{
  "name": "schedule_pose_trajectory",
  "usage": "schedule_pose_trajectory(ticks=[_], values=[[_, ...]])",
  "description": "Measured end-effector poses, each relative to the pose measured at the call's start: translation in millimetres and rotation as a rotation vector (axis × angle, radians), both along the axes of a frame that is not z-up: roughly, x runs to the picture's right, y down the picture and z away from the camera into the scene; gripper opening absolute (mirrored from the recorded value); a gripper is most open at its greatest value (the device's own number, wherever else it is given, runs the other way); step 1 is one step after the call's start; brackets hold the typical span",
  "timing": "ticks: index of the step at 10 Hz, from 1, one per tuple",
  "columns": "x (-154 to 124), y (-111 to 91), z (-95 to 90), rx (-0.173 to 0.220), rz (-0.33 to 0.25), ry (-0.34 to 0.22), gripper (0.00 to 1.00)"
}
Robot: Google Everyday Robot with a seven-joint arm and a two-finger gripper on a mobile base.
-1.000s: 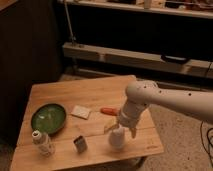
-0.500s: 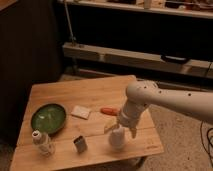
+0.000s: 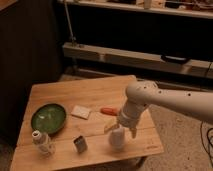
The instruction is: Place the ceramic cup over the eraser
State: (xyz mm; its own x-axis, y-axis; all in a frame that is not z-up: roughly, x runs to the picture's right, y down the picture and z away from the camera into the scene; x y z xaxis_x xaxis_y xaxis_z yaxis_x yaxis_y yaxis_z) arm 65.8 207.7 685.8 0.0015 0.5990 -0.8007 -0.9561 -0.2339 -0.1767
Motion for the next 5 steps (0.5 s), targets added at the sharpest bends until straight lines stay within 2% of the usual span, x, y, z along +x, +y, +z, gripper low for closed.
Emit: schedule_pose_trajectory(ticks=[5], values=[[-8.4, -4.4, 10.2, 0.010, -0.025, 0.013, 0.80]])
